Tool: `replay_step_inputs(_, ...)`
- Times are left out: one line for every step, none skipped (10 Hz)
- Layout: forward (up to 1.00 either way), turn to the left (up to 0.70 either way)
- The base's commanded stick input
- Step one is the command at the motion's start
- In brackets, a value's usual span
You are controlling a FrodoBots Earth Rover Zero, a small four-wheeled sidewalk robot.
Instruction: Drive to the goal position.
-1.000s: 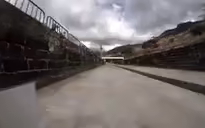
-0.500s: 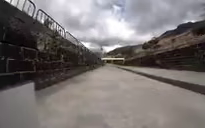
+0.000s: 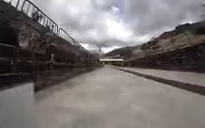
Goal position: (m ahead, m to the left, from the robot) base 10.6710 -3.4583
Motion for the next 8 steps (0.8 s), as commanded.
replay_step_inputs(1.0,0.0)
replay_step_inputs(1.0,0.0)
replay_step_inputs(1.0,0.0)
replay_step_inputs(1.0,0.0)
replay_step_inputs(1.0,0.0)
replay_step_inputs(1.0,0.0)
replay_step_inputs(1.0,-0.27)
replay_step_inputs(1.0,-0.27)
